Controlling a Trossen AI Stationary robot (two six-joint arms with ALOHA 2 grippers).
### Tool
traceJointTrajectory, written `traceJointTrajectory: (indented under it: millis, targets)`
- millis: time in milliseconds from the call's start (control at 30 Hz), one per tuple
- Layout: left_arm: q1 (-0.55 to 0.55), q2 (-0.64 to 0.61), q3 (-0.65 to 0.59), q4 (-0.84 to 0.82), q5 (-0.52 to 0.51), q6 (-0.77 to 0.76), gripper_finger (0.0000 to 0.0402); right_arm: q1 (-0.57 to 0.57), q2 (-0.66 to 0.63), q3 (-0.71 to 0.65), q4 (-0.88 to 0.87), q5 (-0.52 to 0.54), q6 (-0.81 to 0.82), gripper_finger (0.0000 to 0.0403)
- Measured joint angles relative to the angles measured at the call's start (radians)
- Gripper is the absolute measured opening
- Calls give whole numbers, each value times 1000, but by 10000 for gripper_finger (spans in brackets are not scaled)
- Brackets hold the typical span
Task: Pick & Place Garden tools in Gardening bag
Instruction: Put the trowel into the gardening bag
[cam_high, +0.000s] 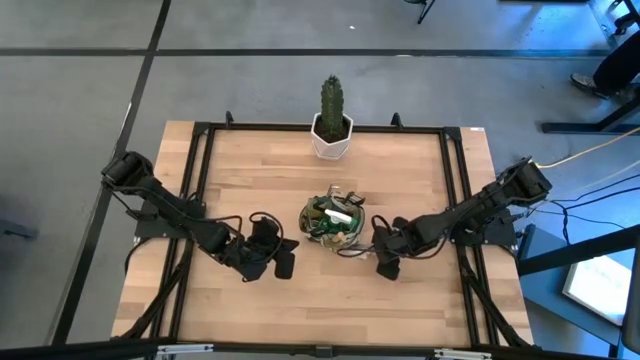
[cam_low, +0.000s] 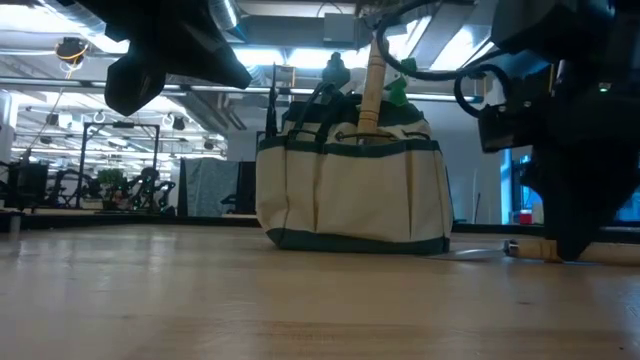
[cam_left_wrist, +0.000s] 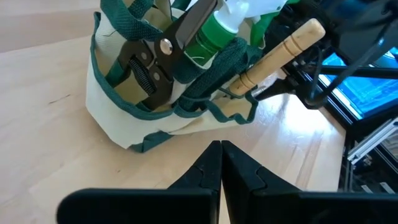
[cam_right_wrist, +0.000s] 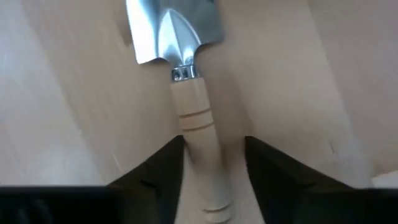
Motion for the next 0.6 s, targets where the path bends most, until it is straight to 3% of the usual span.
traceJointTrajectory:
  millis: [233, 367, 600]
  targets:
    - [0, 0, 0, 0, 0, 0, 1, 0, 6, 21, 6, -81, 123, 55]
    - [-7, -6, 0, 0, -3, 1, 3, 4, 9, 105, 4, -172, 117, 52]
    - [-23, -50, -1, 0, -18, 43, 2, 26, -49, 291, -57, -195, 118, 52]
